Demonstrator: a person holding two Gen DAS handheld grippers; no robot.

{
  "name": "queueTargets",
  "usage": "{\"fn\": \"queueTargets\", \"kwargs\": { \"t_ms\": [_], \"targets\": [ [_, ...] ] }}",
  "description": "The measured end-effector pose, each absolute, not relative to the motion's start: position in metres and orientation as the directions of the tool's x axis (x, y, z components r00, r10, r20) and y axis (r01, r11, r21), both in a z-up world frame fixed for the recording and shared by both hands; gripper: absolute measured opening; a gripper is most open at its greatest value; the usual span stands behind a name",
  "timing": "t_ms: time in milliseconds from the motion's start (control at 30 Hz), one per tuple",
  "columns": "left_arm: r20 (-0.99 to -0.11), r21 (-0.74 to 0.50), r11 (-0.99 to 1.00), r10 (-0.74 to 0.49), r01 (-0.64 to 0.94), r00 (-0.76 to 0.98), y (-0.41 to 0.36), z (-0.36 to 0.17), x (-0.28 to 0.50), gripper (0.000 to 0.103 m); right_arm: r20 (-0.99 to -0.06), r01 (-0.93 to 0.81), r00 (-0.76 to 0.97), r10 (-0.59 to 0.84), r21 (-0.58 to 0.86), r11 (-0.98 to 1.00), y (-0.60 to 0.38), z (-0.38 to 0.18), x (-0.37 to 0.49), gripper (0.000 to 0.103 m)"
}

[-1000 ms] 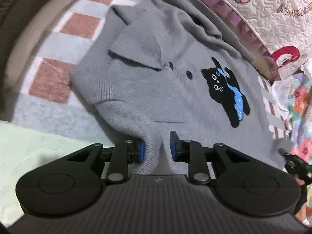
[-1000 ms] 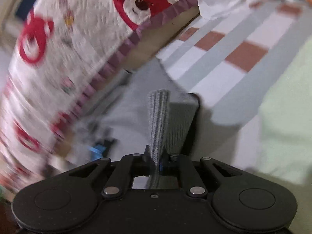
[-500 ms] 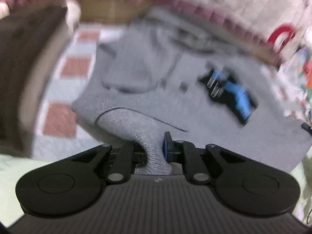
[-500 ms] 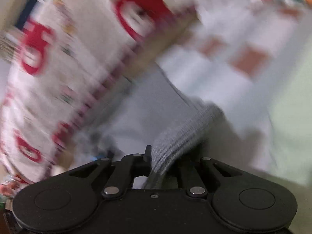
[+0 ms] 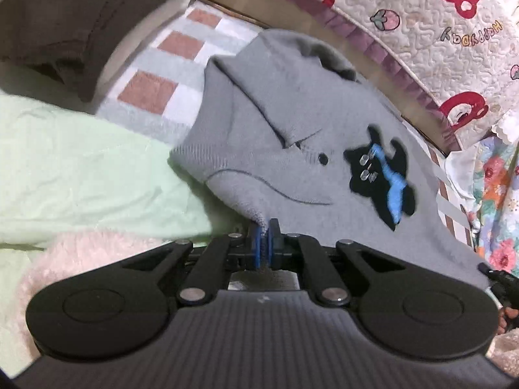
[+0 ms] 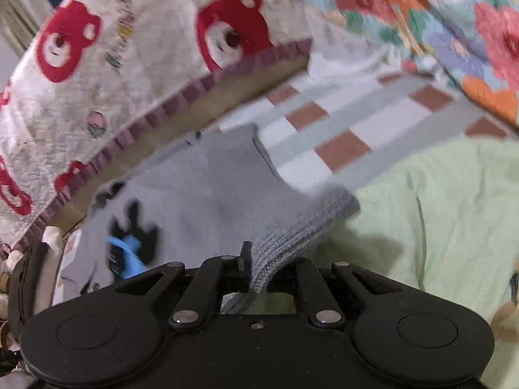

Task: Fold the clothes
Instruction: 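Grasp the sweater hem with the right gripper while the left gripper grasps the hem, then open both grippers to release the sweater hem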

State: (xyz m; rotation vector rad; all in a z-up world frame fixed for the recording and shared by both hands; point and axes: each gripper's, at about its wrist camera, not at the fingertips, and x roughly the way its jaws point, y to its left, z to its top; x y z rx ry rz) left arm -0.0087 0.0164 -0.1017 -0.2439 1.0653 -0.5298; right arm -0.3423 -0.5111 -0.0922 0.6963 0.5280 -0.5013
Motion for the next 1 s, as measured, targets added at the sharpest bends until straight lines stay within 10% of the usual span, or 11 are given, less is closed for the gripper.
{"fn": "queueTargets", "kwargs": {
  "t_ms": [333, 767, 1000],
  "targets": [
    [-0.781, -0.097, 0.937, -0.281, 0.336, 0.558, 0.028, -0.067, -0.022, 0.0, -0.616, 0.616, 0.732, -0.29, 0.419, 0.666, -0.489, -0.097, -0.347, 0.007],
    [-0.819, -0.183, 0.916, -0.342, 0.356, 0.46, 0.013, -0.071, -0.013, 0.005, -0.748, 0.706, 0.55, -0.37, 0.181, 0.684, -0.481, -0.12, -0.343, 0.007],
    [-0.814, -0.2, 0.89, -0.384, 0.41, 0.436, -0.023, -0.074, 0.001, 0.027, -0.689, 0.792, 0.444, -0.572, 0.004, 0.61, -0.491, -0.085, -0.355, 0.02]
  ]
}}
